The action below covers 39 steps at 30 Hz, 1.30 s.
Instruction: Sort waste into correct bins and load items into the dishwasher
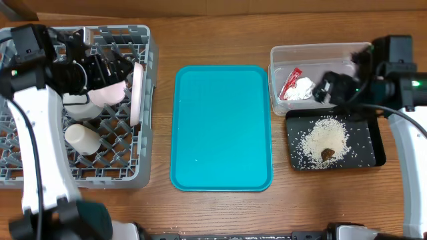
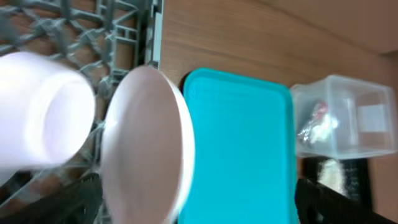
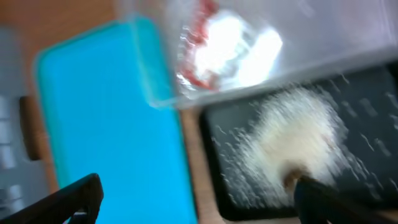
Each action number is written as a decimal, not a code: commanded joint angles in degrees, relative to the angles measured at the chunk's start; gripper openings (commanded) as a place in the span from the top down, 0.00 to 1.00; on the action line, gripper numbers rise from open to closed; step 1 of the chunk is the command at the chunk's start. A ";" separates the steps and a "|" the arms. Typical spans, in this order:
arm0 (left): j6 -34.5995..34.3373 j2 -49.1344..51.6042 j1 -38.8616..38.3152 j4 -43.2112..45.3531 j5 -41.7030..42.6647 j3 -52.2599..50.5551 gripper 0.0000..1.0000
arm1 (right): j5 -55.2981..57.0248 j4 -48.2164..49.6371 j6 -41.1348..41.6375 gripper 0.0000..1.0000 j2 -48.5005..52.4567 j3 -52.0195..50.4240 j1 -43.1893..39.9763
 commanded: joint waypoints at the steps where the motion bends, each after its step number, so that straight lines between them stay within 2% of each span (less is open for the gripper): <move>1: -4.57 -2.86 -5.53 -3.91 -15.26 1.05 0.00 | -3.74 5.68 -2.71 0.01 0.26 0.44 5.14; 4: -6.16 -2.58 -10.05 -9.60 -21.97 0.81 0.00 | -1.42 10.38 -2.73 0.00 2.03 0.44 8.74; 7: -6.78 -2.54 -12.55 -12.96 -25.40 0.02 0.00 | -1.44 10.10 -3.13 0.00 4.37 0.44 9.38; 12: -6.73 -2.95 -14.95 -17.66 -25.33 -0.44 0.00 | -1.18 3.89 -3.67 0.00 5.73 0.44 9.35; 16: -5.16 -7.69 -16.11 -17.38 -24.83 -3.43 0.00 | 5.95 1.16 0.04 0.00 1.92 0.37 9.35; 21: -4.92 -21.40 -16.33 -8.98 -24.63 -14.80 0.00 | 8.68 3.30 0.63 0.00 -7.82 -5.46 9.35; 23: -2.45 -28.33 -16.33 -4.46 -22.91 -20.46 0.00 | 8.94 6.32 0.61 0.00 -13.60 -10.36 9.35; 25: -0.66 -37.42 -16.33 0.31 -21.79 -27.23 0.00 | 9.70 10.19 0.63 0.00 -21.51 -16.92 9.35; 28: -1.79 -49.42 -16.33 4.35 -21.88 -34.58 0.00 | 11.58 13.49 0.63 0.00 -33.09 -24.74 9.33; 34: -1.99 -62.38 -16.33 5.44 -22.29 -39.65 0.00 | 12.26 8.98 0.63 0.00 -46.05 -28.55 9.35; 39: -1.99 -64.13 -16.33 1.18 -22.27 -39.65 0.00 | 12.26 4.81 0.63 0.00 -48.13 -28.55 9.35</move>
